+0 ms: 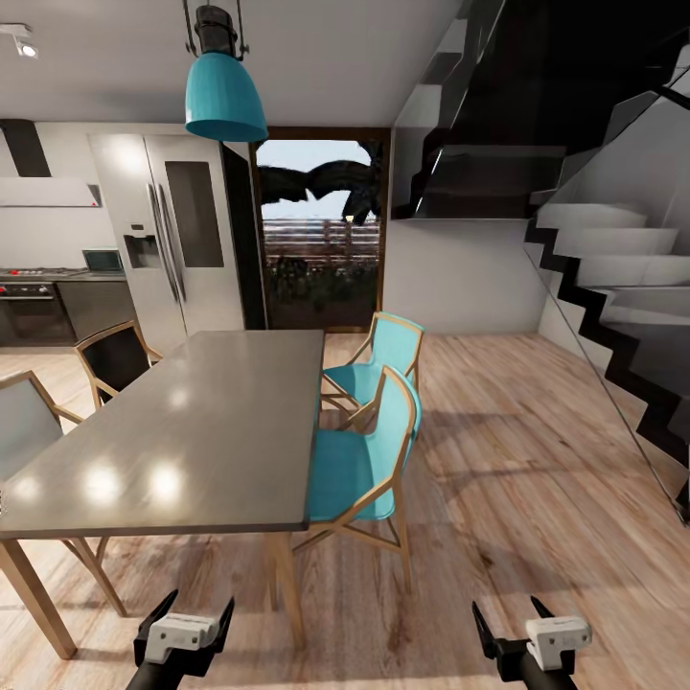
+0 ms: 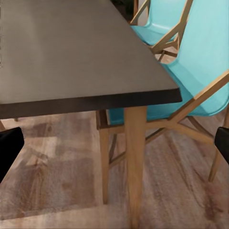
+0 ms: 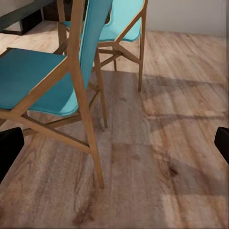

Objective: Put the three can of soda from the living room inside the tash can in the kitchen.

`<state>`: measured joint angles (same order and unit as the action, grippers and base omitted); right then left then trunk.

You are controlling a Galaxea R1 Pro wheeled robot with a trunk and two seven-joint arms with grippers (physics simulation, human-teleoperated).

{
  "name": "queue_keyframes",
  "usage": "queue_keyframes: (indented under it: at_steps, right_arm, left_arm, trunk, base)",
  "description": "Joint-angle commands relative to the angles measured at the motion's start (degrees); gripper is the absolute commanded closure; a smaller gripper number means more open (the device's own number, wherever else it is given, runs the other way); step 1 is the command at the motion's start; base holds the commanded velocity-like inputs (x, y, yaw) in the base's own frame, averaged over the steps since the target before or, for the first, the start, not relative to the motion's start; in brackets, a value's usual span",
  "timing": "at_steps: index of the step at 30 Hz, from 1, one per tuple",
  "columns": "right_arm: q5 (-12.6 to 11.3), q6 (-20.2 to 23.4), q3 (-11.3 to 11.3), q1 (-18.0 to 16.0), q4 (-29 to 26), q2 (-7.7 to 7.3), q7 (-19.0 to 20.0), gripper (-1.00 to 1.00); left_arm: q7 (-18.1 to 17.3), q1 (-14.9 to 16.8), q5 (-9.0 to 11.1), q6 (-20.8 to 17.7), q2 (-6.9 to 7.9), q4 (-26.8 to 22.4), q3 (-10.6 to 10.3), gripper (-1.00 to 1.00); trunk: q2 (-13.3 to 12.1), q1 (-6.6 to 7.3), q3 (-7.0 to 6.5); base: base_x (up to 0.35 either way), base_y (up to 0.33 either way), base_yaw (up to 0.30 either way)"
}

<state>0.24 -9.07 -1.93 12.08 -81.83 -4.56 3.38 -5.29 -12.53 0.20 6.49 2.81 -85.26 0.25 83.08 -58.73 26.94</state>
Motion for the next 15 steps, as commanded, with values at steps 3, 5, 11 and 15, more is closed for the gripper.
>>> queue_keyframes:
  at_steps: [3,5,11,15]
  right_arm:
    - [0.0,0.0,-0.3,0.0,0.3,0.08,0.0,-1.0]
    - [0.0,0.0,-0.4,0.0,0.4,0.01,-0.2,-1.0]
    - [0.0,0.1,-0.5,0.0,0.4,0.08,-0.3,-1.0]
    - [0.0,0.0,-0.4,0.0,0.4,0.09,-0.2,-1.0]
  left_arm:
    - [0.0,0.0,-0.2,0.0,-0.04,0.1,0.0,-1.0]
    - [0.0,0.0,-0.3,0.0,-0.07,0.1,-0.1,-1.0]
    - [0.0,0.0,-0.3,0.0,-0.08,0.1,-0.1,-1.0]
    - [0.0,0.0,-0.4,0.0,-0.08,0.2,-0.1,-1.0]
  trunk:
    - [0.0,0.0,0.07]
    - [0.0,0.0,0.12]
    - [0.0,0.0,0.28]
    - [0.0,0.0,0.4]
  base:
    - [0.0,0.0,0.159]
    - [0.0,0.0,0.196]
    - [0.0,0.0,0.215]
    - [0.0,0.0,0.222]
